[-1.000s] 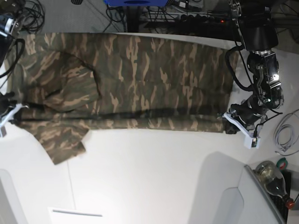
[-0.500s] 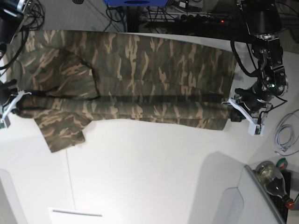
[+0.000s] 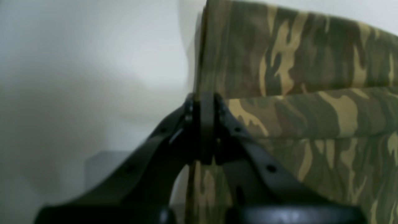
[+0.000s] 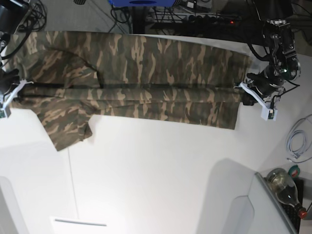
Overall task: Layout the t-shirt on the table in an organized manner, then fold the t-shirt properly
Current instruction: 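Drag the folded edge back toward the collar with both grippers and release, then move the right gripper to the shirt's sleeve end and grasp it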
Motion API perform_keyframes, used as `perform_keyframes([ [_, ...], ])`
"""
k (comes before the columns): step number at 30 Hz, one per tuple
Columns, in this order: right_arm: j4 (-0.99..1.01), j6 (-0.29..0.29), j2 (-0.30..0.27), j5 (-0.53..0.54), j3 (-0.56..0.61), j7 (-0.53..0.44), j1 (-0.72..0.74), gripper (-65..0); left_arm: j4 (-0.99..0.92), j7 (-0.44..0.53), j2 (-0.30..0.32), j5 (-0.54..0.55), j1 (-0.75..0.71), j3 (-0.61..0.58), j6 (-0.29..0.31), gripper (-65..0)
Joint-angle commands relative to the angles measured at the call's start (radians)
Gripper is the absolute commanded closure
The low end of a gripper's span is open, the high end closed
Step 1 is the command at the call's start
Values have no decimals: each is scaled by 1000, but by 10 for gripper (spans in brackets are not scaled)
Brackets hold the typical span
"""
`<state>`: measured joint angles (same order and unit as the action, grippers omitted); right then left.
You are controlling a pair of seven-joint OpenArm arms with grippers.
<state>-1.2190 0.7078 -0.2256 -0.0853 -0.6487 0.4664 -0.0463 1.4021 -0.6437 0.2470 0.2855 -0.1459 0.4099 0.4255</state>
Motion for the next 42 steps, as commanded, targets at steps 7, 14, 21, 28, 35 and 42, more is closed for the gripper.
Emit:
perform_keyframes([
  [7, 98, -10, -19, -1, -10, -11, 7, 0, -2, 28, 4, -7, -16, 5, -10, 0],
  [14, 107, -10, -18, -1, -10, -8, 6, -6, -33, 28, -4, -10, -7, -12, -10, 0],
  [21, 32, -10, 9, -1, -70, -7, -11, -404, -22, 28, -4, -10, -7, -56, -12, 0],
  [28, -219, -10, 96, -3, -113, -7, -25, -522, 19, 28, 5, -9, -17, -44, -12, -253],
  [35, -80, -10, 93, -3, 36, -7, 150, -528, 136, 20, 1, -1, -36, 194, -12, -541],
  [42, 341, -10, 12, -4, 59, -59, 395, -525, 167, 28, 7, -1, -114, 465, -10, -540],
])
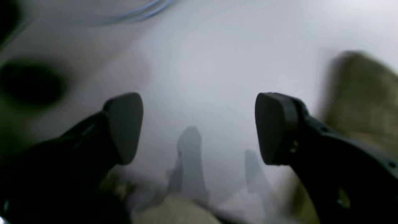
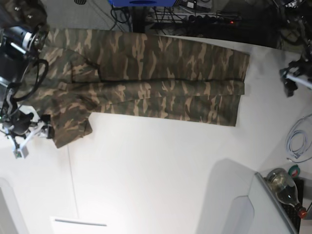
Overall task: Layout the t-shirt on the table in an organized manner, then fold the t-shirt properly
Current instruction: 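Move the right gripper to the shirt's sleeve end and grasp it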
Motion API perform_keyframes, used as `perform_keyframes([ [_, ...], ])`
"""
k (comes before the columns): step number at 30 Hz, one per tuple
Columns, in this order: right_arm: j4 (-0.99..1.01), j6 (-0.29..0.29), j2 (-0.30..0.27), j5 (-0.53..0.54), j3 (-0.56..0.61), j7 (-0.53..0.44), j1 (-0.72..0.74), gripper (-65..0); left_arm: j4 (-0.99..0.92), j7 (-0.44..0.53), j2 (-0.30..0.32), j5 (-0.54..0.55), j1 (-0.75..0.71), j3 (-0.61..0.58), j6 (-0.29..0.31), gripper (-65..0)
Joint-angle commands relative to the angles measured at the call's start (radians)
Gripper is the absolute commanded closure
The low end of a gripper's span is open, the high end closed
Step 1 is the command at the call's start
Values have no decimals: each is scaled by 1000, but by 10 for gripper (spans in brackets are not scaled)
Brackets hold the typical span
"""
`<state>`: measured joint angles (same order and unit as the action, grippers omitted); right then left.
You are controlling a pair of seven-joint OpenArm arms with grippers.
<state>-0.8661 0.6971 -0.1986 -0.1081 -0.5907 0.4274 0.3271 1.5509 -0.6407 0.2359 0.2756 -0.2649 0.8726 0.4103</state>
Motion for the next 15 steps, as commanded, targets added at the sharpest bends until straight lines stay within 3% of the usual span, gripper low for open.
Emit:
perform_keyframes([
  [1, 34, 1, -20, 18, 1, -43, 40, -525, 20, 25, 18, 9, -4, 29, 6, -540],
  [2, 84, 1, -29, 17, 2, -63, 62, -525, 20, 25, 20, 9, -12, 53, 20, -540],
  [6, 253, 1, -58, 17, 2, -115, 108, -522, -3, 25, 15, 6, -17, 147, 183, -540],
  [8, 290, 1, -60, 17, 2, -146, 108, -522, -19, 25, 15, 1, -15, 182, 235, -540],
  [15, 305, 1, -52, 17, 2, -157, 94, -504, -27, 25, 15, 1, -18, 201, 263, -540],
])
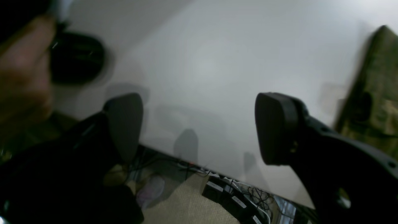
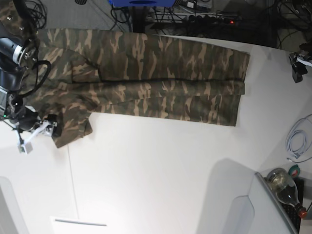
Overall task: Layout the t-shirt on the table in an organized manner, then fold the t-shirt properly
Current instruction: 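Move the right gripper to the shirt's sleeve end and grasp it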
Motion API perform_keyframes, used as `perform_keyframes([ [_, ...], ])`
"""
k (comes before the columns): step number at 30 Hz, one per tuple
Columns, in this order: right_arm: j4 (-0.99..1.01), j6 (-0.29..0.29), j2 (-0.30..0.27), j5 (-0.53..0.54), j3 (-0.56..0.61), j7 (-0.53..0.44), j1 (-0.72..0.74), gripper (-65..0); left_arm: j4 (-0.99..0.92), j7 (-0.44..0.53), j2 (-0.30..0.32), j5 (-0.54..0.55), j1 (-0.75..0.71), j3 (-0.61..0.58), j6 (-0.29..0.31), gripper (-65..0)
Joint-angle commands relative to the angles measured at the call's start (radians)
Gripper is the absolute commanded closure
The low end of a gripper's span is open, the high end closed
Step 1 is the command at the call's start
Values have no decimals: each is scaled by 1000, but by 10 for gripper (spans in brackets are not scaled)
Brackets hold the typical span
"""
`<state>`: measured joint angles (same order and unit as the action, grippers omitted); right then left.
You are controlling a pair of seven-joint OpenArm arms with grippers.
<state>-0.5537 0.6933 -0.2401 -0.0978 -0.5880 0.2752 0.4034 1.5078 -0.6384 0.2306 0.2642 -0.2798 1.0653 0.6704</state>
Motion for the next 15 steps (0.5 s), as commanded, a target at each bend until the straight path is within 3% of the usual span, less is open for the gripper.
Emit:
perform_keyframes([
  [1, -7, 5, -11, 7, 0, -4, 18, -465, 17, 22, 20, 13, -3, 8, 2, -540],
  [2, -7, 5, -11, 7, 0, -4, 16, -408, 17, 22, 20, 11, -3, 8, 2, -540],
  [5, -7, 5, -11, 7, 0, 2, 16, -158, 17, 22, 20, 11, -3, 6, 2, -540],
  [7, -7, 5, -9, 7, 0, 3, 16, -41, 9, 21, 20, 11, -3, 2, 2, -540],
  [9, -12, 5, -9, 7, -2, 3, 13, -5, -13, 21, 20, 11, -2, 0, 2, -540],
  [13, -79, 5, -8, 10, -3, 3, -4, -2, -25, 21, 22, 11, -2, 0, 2, -540],
  [15, -200, 5, 25, 10, -3, 42, -48, 0, -25, 21, 23, 11, -2, 0, 2, -540],
])
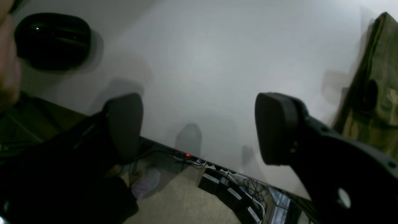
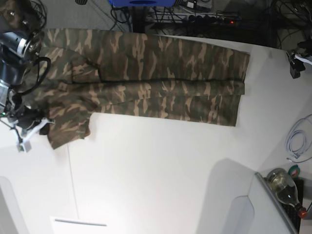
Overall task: Layout the t-shirt on the table in an organized manner, then fold the t-shirt properly
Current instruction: 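Move the right gripper to the shirt's sleeve end and grasp it, then grasp the shirt's opposite end with the left gripper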
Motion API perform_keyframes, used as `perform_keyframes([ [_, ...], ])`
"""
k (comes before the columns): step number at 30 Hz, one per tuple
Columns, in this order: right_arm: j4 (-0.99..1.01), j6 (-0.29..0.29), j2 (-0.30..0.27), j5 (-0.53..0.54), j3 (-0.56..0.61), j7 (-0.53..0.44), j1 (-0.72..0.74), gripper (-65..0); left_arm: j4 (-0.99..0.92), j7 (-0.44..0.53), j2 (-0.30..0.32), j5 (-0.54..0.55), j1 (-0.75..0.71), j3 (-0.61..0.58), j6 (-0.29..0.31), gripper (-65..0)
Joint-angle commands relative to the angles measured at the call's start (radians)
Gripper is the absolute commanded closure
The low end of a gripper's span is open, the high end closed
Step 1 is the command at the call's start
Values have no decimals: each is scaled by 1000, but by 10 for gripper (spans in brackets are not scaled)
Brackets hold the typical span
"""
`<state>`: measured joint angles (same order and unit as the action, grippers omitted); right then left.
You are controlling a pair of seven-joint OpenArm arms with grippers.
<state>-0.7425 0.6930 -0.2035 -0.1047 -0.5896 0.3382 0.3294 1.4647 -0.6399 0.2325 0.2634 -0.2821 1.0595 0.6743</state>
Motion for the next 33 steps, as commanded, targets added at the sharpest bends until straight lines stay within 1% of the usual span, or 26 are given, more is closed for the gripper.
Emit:
perform_keyframes([
  [1, -101, 5, 8, 16, -2, 19, -5, 0, 18, 22, 24, 12, 1, 6, -1, -540],
  [3, -286, 5, 43, 18, -2, 103, -74, 0, 17, 22, 26, 12, 1, 6, -1, -540],
  [5, -478, 5, 95, 18, 0, 181, -152, 0, 20, 22, 26, 12, 2, 6, -1, -540],
  [10, -809, 5, 194, 20, 0, 336, -326, 0, 18, 22, 26, 12, 8, 5, -1, -540],
  [12, -914, 5, 227, 20, 0, 371, -398, 0, 18, 22, 26, 12, 10, -2, -1, -540],
  [14, -1017, 5, 256, 20, -2, 390, -467, 0, 18, 22, 26, 12, 10, -32, -1, -540],
  [17, -1139, 5, 293, 20, -2, 390, -571, 0, 18, 22, 28, 12, 10, -71, -1, -540],
  [19, -1175, 5, 310, 20, -2, 390, -626, 0, 18, 24, 28, 12, 10, -94, -1, -540],
  [22, -1175, 5, 316, 33, -3, 388, -685, 0, 18, 24, 28, 12, 11, -126, -3, -540],
  [26, -1175, 5, 315, 196, -8, 384, -787, 0, 18, 24, 26, 12, 31, -150, -3, -540],
  [27, -1172, 5, 312, 213, -8, 382, -801, 0, 18, 24, 26, 12, 31, -152, -3, -540],
  [29, -1136, 5, 313, 217, -8, 371, -810, 0, 18, 24, 28, 10, 45, -152, -3, -540],
  [33, -1009, 5, 313, 216, -11, 296, -797, -2, 18, 24, 28, 10, 51, -154, -3, -540],
])
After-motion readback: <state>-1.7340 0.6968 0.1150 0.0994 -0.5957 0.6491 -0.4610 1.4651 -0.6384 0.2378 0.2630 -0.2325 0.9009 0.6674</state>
